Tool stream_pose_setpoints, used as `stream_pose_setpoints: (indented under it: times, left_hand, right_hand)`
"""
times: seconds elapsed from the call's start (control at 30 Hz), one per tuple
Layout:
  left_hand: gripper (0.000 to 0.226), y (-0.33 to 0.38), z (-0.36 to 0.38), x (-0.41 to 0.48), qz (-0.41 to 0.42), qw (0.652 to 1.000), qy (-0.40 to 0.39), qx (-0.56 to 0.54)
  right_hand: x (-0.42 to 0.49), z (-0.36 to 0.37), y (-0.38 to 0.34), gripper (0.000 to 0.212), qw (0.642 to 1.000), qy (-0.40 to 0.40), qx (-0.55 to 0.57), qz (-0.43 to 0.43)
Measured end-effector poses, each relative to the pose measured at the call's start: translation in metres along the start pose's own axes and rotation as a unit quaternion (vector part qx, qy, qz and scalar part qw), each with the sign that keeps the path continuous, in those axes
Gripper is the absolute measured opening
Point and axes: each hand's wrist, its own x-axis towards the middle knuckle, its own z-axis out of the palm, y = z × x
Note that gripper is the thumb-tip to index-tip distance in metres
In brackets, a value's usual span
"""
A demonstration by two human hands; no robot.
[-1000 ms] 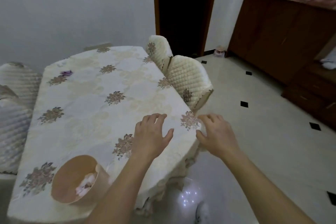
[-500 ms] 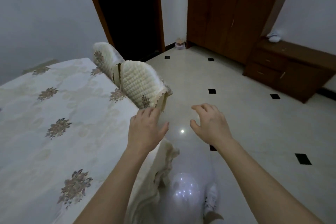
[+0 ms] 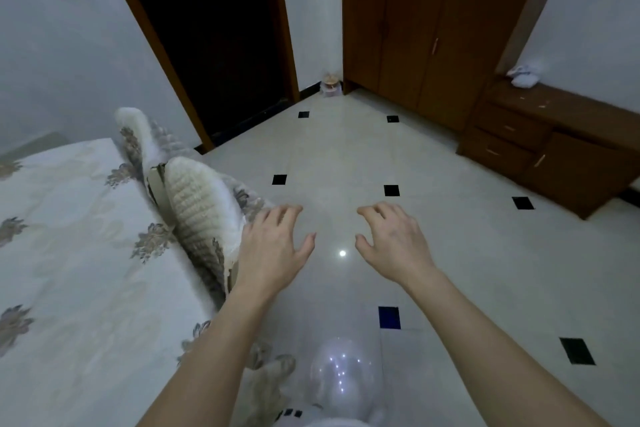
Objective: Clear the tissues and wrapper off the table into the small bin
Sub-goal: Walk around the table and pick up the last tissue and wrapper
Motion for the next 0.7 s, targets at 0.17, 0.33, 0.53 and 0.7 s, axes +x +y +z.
stream_pose_setpoints:
  times: [0.17,0.33,0.53,0.7]
  left_hand:
    - [0.053,-0.007,0.021,0.055,-0.021,1.000,-0.018,0.004]
    - [0.056,-0.023,0.049,0.112,-0.039,0.999,-0.017,-0.003]
    - [0.058,-0.082,0.080,0.202,-0.072,0.997,0.003,0.008]
    - [0.055,-0.137,0.103,0.295,-0.106,0.994,0.011,0.000]
  right_hand:
    - [0.058,0.003,0.028,0.044,1.000,0.019,0.002,-0.005]
    - [0.125,0.015,0.050,0.044,1.000,0.012,-0.010,-0.013]
    - [0.238,0.035,0.062,0.044,0.999,-0.006,-0.030,-0.037]
    - [0.353,0.053,0.051,0.045,0.997,-0.026,-0.031,-0.059]
